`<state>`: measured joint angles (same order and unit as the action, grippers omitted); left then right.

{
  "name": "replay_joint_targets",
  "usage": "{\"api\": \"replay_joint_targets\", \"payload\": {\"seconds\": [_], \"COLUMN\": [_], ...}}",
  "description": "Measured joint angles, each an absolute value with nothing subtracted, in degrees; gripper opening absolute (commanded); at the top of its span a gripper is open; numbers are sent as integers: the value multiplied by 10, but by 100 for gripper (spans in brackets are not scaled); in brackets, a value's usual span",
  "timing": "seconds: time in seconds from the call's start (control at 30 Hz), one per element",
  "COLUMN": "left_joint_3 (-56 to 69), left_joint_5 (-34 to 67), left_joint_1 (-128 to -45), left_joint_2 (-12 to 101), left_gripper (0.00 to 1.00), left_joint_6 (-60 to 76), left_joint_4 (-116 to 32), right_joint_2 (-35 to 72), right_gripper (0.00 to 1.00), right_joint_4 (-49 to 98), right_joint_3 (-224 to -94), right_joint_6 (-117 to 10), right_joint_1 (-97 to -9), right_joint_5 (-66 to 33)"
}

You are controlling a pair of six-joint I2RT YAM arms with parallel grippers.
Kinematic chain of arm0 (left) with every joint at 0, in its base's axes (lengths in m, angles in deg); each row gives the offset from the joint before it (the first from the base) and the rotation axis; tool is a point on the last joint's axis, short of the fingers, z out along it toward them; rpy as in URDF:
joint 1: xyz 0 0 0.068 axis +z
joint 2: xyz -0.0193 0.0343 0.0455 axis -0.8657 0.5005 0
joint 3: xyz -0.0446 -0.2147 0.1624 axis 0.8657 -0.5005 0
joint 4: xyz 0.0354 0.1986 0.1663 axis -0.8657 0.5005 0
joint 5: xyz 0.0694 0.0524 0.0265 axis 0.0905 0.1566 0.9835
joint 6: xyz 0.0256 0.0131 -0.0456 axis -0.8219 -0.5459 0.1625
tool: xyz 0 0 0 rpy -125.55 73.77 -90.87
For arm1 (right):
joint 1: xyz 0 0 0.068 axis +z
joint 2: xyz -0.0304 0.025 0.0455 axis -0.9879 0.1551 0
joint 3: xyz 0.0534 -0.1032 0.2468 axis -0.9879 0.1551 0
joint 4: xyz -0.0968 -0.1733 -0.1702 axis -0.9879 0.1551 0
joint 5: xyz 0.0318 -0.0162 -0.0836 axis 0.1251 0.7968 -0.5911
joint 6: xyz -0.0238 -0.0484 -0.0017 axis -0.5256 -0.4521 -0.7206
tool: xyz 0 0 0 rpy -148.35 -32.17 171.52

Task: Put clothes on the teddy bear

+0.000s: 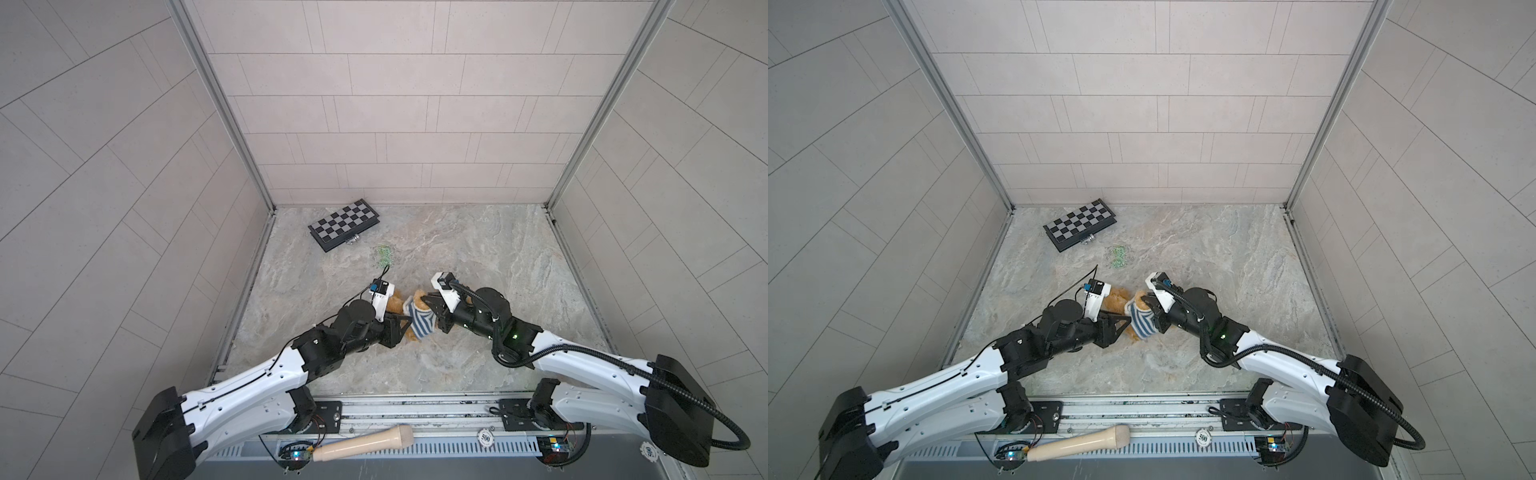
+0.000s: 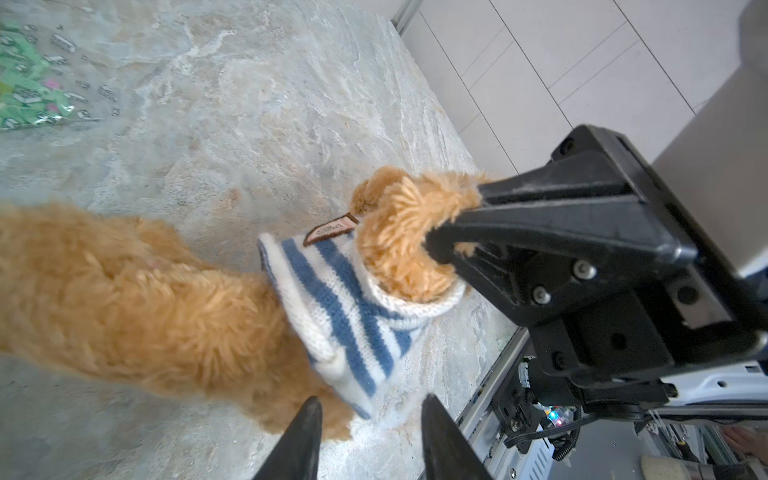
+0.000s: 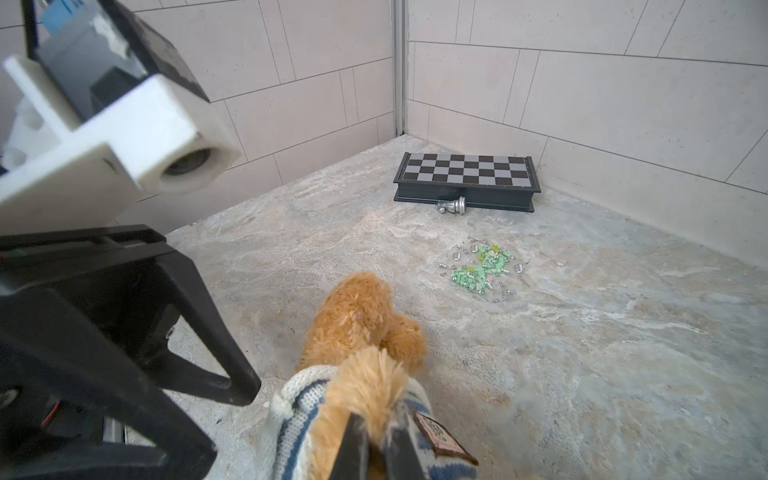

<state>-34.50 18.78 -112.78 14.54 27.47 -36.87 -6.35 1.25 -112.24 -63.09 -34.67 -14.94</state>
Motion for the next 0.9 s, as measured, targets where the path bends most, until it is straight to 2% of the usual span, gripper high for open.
{"api": "replay_joint_targets", "payload": {"seconds": [0.33, 0.5, 0.7, 0.9], "left_joint_3": [-315, -313, -313, -313], "left_joint_5": [218, 230, 241, 236], "left_joint_1": [-1130, -1130, -1125, -1110], "left_joint_2": [230, 243, 226, 205], "left_gripper": [31, 15, 0, 0], "left_joint_6": [293, 300, 302, 293], "left_joint_4": [-370, -372, -366, -345], "right_joint_2": [-79, -79, -104, -162], "right_gripper": [0, 0, 0, 0], "right_joint_4": [-23, -43, -44, -49], "right_joint_3": [-1100, -1077, -1068, -1052], "right_joint_6": [-615, -601, -596, -586], "right_joint_1": [-347, -347, -347, -348], "right_joint_5": [-128, -121, -122, -138]}}
